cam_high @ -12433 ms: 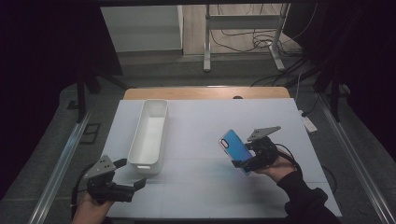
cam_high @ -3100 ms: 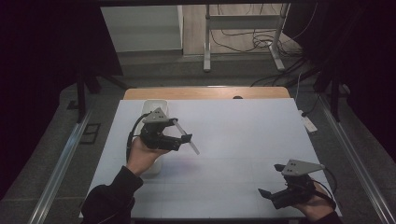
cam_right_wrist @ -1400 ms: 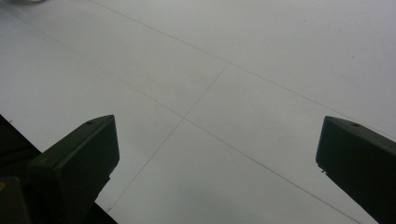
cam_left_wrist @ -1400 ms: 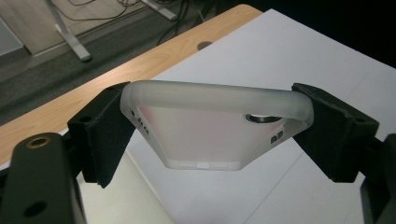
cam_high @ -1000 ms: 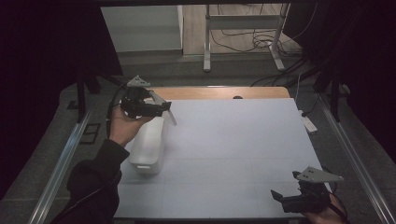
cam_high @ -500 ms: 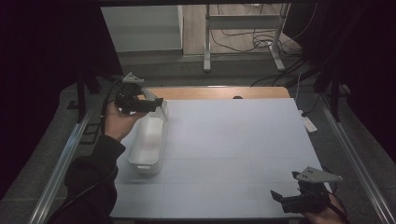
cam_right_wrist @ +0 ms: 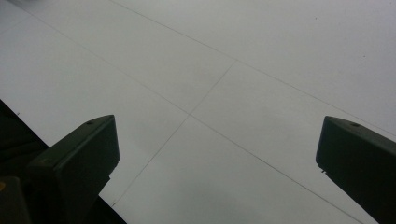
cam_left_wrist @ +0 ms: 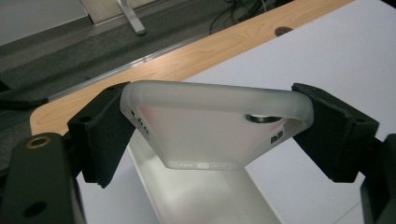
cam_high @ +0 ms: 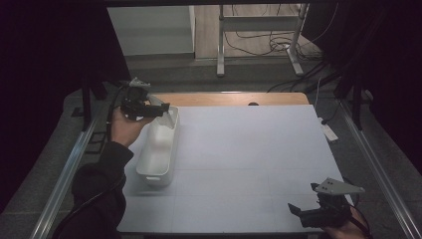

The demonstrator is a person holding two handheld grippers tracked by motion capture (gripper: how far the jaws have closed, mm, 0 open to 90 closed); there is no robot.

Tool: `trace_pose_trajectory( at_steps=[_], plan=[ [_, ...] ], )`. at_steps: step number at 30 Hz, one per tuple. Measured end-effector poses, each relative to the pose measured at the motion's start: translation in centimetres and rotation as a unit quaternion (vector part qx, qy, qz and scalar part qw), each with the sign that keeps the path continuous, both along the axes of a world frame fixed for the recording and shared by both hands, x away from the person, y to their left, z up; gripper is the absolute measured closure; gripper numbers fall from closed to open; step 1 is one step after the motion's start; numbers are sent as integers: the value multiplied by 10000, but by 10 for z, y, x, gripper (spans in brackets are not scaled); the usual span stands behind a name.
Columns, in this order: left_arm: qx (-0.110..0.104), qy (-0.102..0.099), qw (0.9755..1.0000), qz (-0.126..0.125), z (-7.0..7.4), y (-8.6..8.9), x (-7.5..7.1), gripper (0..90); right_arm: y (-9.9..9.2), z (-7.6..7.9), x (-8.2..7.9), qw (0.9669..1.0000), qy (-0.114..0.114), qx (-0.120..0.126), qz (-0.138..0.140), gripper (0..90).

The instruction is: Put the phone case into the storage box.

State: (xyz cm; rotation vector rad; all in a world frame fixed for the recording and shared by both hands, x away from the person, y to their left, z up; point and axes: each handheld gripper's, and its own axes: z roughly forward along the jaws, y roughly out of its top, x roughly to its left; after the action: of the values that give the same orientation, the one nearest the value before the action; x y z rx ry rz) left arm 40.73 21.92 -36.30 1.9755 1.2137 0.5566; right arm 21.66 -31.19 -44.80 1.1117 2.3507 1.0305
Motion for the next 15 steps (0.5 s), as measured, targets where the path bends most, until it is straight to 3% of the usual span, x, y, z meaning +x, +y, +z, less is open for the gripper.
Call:
trace_pose_trajectory(
  at_steps=[15],
  plan=[
    [20,138,9997,180,-10,5,17,173,0,0,0,10000,16,-6,12,0]
  ],
)
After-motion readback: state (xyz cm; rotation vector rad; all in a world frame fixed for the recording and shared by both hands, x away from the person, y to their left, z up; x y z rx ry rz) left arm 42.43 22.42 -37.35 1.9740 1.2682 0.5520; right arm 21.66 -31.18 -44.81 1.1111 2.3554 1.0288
